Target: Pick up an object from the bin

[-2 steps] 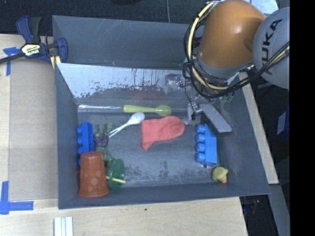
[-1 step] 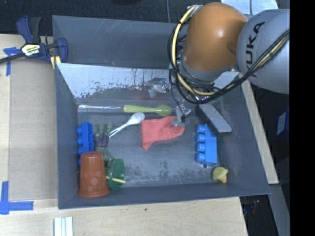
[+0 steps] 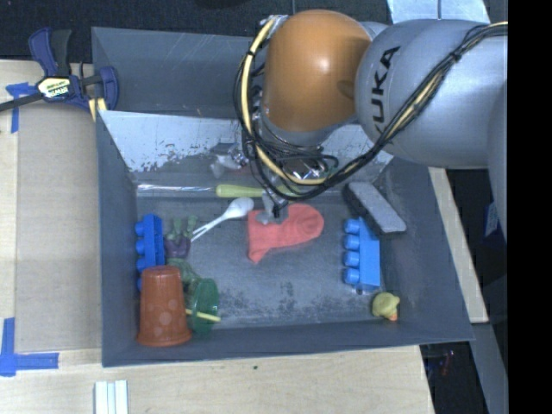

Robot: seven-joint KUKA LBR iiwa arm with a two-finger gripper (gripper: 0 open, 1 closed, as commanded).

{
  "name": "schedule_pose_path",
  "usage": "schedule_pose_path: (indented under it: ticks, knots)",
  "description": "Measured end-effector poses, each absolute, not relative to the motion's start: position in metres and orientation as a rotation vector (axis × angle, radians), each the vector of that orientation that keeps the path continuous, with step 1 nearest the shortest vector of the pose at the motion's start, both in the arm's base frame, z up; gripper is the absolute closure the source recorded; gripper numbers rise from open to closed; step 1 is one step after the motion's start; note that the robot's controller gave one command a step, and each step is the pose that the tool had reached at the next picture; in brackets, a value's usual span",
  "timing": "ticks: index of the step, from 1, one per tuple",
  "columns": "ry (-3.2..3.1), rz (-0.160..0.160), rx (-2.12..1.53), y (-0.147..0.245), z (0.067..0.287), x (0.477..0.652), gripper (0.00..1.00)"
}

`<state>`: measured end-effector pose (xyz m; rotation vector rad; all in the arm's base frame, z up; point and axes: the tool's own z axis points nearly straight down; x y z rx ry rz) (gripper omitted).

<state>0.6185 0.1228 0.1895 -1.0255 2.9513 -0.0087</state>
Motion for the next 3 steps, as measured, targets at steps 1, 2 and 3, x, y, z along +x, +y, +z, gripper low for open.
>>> schedule_pose_path:
  ticks: [1, 2, 3]
  knots:
    - [2.979, -0.007, -0.952, 0.064, 0.162, 0.572, 0.0]
    - [2.937, -0.007, -1.058, 0.055, 0.161, 0.588, 0.0]
    - [2.954, -0.01, -1.023, 0.027, 0.072, 0.613, 1.0]
